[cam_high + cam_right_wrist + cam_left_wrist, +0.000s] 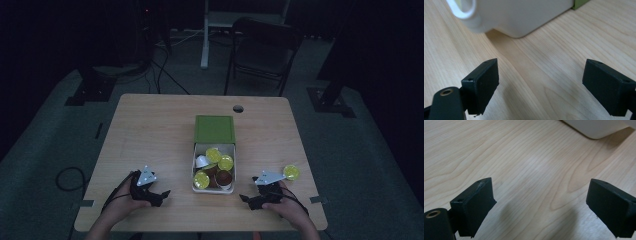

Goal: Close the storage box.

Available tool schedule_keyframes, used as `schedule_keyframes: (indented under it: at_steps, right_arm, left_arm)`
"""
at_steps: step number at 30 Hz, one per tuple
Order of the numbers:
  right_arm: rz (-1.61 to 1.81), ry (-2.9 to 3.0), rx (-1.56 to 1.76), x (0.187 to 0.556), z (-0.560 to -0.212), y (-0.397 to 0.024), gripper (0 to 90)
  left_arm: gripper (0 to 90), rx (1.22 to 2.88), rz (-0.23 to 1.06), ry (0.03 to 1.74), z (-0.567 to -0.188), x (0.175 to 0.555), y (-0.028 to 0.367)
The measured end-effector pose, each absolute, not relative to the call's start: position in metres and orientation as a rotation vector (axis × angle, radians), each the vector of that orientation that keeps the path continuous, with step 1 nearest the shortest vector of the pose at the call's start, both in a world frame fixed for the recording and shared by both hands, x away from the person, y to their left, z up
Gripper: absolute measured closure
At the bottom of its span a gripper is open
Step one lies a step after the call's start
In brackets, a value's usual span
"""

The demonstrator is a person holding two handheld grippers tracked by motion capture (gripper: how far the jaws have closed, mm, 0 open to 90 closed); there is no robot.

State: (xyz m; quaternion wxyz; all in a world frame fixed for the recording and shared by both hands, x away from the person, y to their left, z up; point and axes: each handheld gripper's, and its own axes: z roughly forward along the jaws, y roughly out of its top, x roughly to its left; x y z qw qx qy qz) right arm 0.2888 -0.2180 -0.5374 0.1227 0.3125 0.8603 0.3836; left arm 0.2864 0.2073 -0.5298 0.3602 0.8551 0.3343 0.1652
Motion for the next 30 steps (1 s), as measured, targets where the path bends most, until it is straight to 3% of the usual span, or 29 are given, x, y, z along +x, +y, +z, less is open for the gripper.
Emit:
schedule_keyframes:
  at_steps: [22,30]
  right_arm:
    - [1.287,2.496,0.819,0.285,-0.509,-0.199,13.1]
    - [1.34,2.456,0.854,0.291,-0.505,-0.195,13.1]
  left_arm:
    - [7.9,2.133,0.349,0.646,-0.512,0.286,0.158]
    - [7.9,2.081,0.389,0.633,-0.505,0.29,0.151]
